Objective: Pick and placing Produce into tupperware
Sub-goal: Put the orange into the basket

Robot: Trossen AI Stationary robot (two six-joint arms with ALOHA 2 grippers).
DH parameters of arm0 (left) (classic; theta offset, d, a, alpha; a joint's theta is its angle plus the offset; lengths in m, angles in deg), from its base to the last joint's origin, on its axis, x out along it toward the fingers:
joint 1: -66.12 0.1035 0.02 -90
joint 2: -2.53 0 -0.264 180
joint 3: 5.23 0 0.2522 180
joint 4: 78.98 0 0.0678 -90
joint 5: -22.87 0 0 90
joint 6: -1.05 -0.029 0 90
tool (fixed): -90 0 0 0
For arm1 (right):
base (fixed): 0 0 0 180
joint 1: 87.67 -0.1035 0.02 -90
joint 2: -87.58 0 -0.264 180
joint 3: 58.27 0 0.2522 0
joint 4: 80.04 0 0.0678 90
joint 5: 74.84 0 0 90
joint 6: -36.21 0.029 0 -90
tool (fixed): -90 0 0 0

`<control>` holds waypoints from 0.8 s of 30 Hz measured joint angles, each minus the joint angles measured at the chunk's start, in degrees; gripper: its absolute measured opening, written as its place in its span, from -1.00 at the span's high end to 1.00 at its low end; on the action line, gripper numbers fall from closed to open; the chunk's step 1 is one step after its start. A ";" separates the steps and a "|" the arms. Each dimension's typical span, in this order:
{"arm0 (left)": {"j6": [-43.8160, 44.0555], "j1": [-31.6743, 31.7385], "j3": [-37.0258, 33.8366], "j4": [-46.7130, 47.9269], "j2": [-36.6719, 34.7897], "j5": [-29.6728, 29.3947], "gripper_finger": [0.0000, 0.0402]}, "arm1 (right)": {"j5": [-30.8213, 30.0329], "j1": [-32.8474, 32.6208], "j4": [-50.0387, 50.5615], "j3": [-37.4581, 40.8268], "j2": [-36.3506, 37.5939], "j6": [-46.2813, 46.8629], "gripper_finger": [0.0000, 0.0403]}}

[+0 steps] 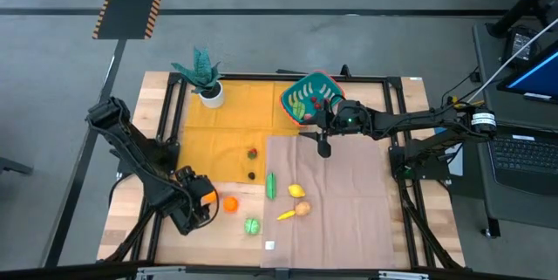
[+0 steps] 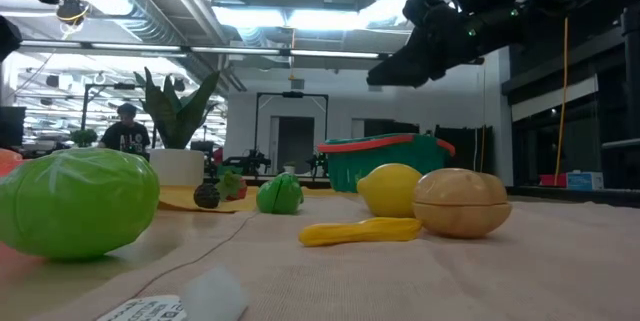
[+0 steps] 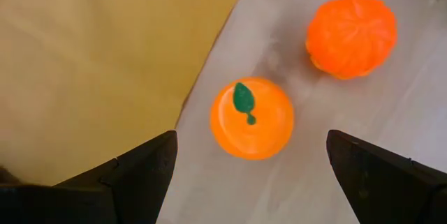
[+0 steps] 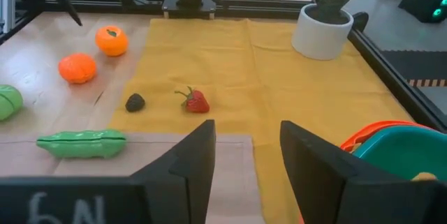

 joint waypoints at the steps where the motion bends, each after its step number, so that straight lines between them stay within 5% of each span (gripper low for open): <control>1: 0.00 -0.05 0.00 -0.18 0.02 0.10 -0.78 | 0.00 0.00 -0.23 0.02 0.00 -0.43 0.19; 24: -0.04 0.22 0.00 -4.85 0.00 -0.09 -0.78 | -0.02 0.00 -1.28 0.00 -0.02 -0.77 0.19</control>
